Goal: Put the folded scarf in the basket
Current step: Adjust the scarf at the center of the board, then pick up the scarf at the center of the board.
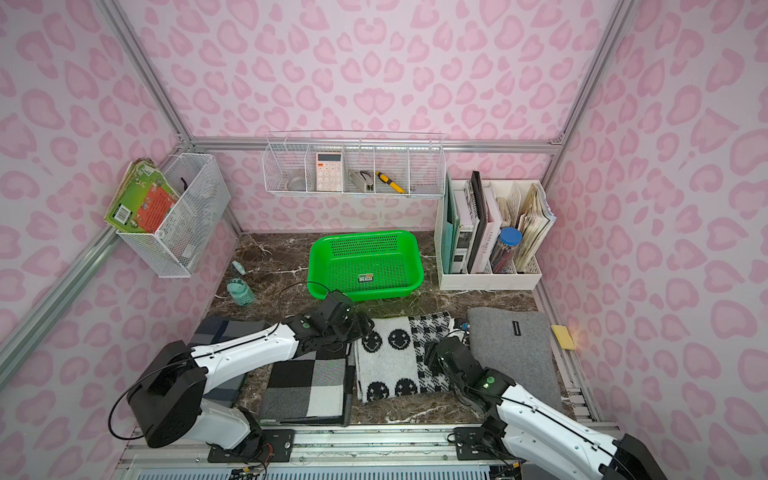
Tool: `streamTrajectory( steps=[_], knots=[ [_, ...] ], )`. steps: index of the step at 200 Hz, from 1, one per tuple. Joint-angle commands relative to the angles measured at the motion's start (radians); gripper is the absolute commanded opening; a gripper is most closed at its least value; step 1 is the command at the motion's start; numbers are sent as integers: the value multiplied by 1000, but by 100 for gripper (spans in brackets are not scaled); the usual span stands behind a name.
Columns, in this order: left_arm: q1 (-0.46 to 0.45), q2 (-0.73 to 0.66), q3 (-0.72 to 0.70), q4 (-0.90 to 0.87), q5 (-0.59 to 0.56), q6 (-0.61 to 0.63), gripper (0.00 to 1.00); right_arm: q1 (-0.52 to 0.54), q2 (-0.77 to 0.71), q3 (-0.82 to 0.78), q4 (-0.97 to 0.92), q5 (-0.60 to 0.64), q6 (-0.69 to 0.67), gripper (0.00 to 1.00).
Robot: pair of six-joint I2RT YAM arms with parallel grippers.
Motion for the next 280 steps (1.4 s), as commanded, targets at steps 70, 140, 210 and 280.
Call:
streamTrajectory(
  steps=[70,140,210,280],
  knots=[
    [-144,-183,-141,-92,-28,-74,80,-514,-90,-14,-12,-376,-272,70],
    [-155,-202,-197,-87,-57,-169,80,-595,200,7,130,-514,-342,67],
    [-155,-169,-184,-70,-42,-172,80,-593,367,68,92,-455,-351,69],
    [-158,-94,-161,-47,-18,-189,79,-528,445,68,82,-385,-329,54]
  ],
)
